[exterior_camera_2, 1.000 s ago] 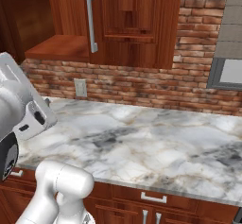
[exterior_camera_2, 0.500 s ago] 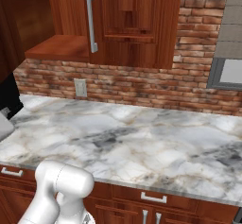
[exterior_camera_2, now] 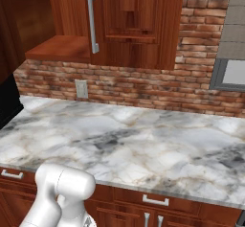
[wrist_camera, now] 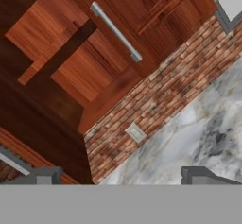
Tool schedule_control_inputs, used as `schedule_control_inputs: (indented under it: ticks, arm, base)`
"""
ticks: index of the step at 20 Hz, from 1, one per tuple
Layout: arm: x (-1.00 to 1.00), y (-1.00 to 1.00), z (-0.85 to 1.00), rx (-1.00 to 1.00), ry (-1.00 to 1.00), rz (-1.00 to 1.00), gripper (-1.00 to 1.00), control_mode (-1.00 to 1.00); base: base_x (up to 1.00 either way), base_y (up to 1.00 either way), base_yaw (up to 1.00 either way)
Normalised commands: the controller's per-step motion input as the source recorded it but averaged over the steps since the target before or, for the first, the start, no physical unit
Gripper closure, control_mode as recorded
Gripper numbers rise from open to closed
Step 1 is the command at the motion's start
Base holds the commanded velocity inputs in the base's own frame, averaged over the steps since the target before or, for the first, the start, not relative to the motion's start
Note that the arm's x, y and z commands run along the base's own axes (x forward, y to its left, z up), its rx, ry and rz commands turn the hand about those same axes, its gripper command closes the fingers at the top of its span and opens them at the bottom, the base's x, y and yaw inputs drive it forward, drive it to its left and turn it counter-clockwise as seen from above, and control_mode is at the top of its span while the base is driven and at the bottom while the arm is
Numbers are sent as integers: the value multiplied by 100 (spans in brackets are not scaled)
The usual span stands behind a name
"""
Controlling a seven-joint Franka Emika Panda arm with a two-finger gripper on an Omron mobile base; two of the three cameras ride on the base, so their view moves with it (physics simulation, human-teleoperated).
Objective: Open the cabinet and move the ladle to the pot. Then close the cabinet.
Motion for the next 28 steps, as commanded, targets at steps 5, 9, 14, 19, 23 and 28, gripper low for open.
schedule_control_inputs:
  ticks: [5, 9, 14, 19, 23, 28]
  arm:
    - [-9, 33, 0, -4, 0, 0, -100, -100]
    - [0, 51, 0, -6, -2, 0, -100, -100]
    - [5, 59, 0, -7, -9, 0, -100, -100]
    - [24, 61, 0, -6, -9, 0, -100, -100]
    - [54, 60, 0, -6, -9, -3, -100, -100]
    - [59, 55, -3, -7, -4, -4, -100, -100]
  base:
    - [0, 0, 0]
    - [0, 0, 0]
    - [0, 0, 0]
    - [0, 0, 0]
    - [0, 0, 0]
    - [0, 0, 0]
